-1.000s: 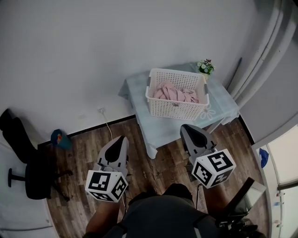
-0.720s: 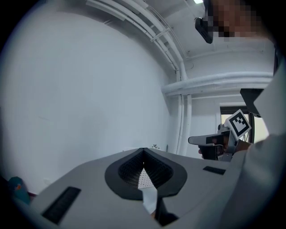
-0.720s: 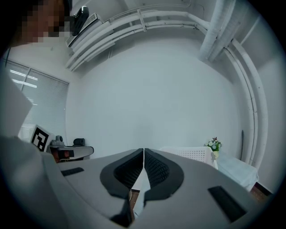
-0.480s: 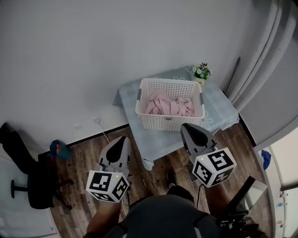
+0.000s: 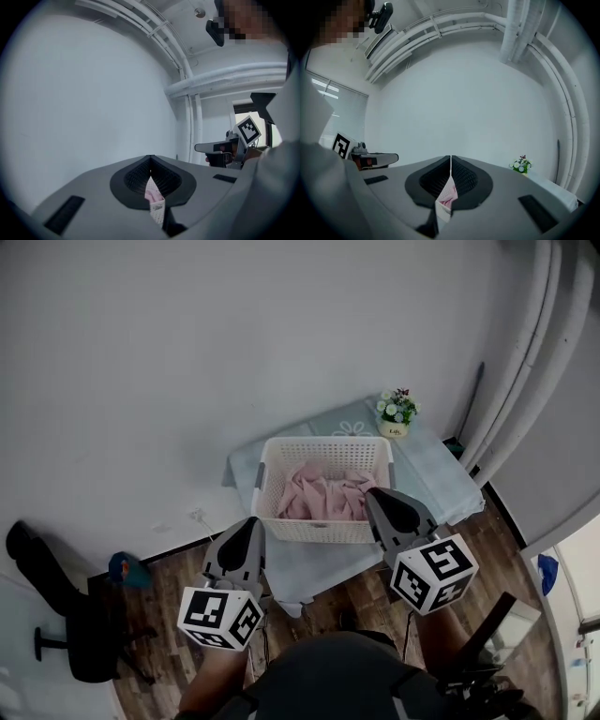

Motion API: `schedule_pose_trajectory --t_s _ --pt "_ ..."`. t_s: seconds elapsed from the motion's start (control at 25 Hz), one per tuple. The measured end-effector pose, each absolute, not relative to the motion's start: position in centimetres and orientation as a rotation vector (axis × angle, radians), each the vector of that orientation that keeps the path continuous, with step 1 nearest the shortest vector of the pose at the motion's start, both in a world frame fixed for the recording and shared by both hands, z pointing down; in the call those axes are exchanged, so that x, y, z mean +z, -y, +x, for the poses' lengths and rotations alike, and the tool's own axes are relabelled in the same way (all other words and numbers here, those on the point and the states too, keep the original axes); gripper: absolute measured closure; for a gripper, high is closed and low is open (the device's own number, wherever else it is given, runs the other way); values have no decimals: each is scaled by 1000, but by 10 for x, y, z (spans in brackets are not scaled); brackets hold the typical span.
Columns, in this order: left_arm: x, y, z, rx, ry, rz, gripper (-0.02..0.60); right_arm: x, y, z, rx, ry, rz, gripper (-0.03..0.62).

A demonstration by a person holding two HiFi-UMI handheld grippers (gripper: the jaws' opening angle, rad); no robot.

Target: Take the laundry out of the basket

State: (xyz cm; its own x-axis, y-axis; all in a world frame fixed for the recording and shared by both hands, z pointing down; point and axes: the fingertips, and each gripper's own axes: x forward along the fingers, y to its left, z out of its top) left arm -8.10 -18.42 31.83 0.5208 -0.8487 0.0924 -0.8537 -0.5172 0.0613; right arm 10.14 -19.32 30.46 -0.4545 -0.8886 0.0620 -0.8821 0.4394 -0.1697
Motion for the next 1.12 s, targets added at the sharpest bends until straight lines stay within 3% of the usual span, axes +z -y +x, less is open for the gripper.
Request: schedule_pose_trajectory --t_s 0.44,1.12 --pt "315 244 -35 139 1528 2620 572 312 251 154 -330 -2642 -1564 576" --pt "348 332 -115 164 1385 2626 572 332 334 75 -265 -2715 -1696 574"
